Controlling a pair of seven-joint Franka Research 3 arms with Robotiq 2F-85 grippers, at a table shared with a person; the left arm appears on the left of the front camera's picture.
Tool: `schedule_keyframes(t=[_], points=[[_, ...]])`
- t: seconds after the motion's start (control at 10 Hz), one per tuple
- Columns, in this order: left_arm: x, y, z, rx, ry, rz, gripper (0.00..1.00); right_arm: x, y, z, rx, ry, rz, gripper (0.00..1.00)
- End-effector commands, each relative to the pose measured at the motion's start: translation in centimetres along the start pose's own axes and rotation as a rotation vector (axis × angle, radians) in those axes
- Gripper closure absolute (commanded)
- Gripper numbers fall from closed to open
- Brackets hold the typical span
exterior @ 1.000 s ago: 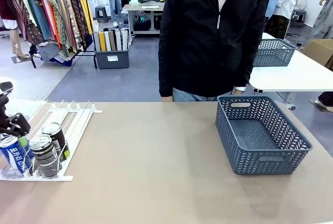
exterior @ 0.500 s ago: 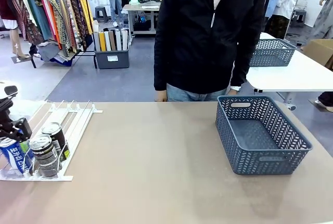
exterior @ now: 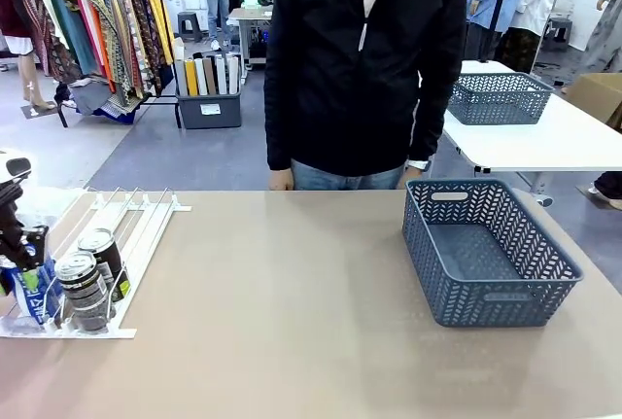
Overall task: Retrieve and store the cans from the dispenser.
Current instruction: Pick up one can from the Automatic Can Dispenser and place it in the middle of the table.
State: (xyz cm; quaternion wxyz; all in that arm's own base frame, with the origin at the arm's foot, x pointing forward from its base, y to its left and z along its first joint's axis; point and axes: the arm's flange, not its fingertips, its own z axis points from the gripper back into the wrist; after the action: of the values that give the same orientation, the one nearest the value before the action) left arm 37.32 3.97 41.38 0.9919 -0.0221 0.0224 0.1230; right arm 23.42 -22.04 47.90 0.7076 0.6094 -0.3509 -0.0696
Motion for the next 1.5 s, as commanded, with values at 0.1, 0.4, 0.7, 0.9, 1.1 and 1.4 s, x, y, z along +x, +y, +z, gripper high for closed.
schedule_keyframes(t=[0.1,0.4,0.7,0.9,1.1,1.4], points=[[0.0,-0.4,0.1,-0.007,-0.014,-0.01,1.0,0.5,0.3,-0.1,0.018,-0.018,0.008,0.0],[-0.1,-0.4,0.1,-0.026,0.009,-0.035,1.0,0.5,0.3,-0.1,0.018,-0.018,0.008,0.0],[-0.2,-0.4,0.2,-0.018,0.013,-0.051,0.0,0.5,0.3,-0.1,0.018,-0.018,0.008,0.0],[-0.5,-0.2,0.5,-0.015,-0.001,-0.044,0.0,0.5,0.3,-0.1,0.018,-0.018,0.008,0.0],[-1.3,0.3,1.3,-0.014,-0.02,-0.043,0.0,0.5,0.3,-0.1,0.018,-0.018,0.008,0.0],[-3.2,1.4,4.8,-0.017,-0.092,-0.039,0.0,0.5,0.3,-0.1,0.018,-0.018,0.008,0.0]])
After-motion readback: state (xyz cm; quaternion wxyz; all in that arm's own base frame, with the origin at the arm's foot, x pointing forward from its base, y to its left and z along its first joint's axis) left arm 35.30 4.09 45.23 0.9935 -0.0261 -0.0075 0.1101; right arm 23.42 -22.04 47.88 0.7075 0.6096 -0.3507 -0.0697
